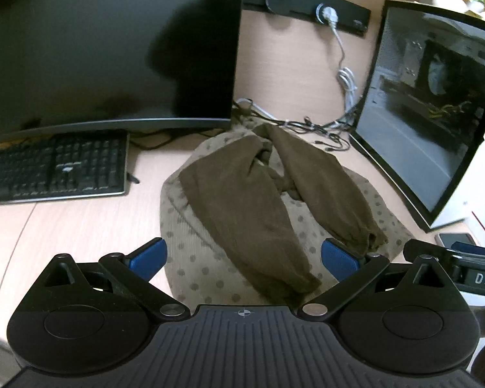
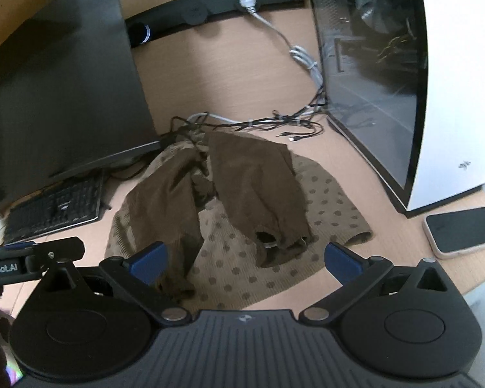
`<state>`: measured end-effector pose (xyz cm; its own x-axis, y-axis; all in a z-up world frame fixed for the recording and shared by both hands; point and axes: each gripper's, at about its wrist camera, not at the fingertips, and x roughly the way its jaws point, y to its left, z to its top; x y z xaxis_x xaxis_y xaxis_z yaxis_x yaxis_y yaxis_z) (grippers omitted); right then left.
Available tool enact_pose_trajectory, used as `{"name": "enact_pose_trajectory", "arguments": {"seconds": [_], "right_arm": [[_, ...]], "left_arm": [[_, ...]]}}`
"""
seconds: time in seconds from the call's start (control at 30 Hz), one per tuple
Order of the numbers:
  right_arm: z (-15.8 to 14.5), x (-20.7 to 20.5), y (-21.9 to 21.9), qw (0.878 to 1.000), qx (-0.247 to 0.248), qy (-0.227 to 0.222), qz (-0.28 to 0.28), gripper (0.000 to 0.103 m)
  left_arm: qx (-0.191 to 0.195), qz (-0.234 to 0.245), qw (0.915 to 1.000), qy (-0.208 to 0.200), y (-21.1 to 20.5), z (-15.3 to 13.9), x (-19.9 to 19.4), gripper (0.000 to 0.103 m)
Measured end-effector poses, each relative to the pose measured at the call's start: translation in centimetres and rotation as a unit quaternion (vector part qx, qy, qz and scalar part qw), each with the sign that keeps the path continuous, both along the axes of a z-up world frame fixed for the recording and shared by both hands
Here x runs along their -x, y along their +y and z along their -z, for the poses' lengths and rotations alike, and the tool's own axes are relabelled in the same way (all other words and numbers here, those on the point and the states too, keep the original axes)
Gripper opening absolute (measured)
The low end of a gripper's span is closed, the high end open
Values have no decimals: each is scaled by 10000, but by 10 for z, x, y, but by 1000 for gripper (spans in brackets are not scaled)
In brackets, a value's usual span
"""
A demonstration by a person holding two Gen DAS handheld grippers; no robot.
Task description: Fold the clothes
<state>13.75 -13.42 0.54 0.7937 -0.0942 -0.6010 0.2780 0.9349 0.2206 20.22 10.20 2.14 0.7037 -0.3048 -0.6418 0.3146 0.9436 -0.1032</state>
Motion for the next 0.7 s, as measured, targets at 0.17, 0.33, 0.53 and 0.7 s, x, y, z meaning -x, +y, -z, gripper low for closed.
{"name": "enact_pose_trajectory", "arguments": {"seconds": [0.17, 0.33, 0.53, 0.7], "right_arm": [[11, -4, 12, 9973, -495, 335, 432, 103], [13, -5, 15, 9965, -233, 524, 601, 103], [26, -42, -19, 9949, -500, 661, 577, 103], [39, -99, -49, 9945, -746, 734, 69, 103]], "left_arm": [[286, 487, 9977, 384, 16, 16, -23, 103], [625, 760, 9916, 845, 16, 36, -48, 103], [1346, 959, 9768, 1361, 7, 57, -73, 103], [1568, 645, 9735, 1533, -6, 62, -93, 103]]}}
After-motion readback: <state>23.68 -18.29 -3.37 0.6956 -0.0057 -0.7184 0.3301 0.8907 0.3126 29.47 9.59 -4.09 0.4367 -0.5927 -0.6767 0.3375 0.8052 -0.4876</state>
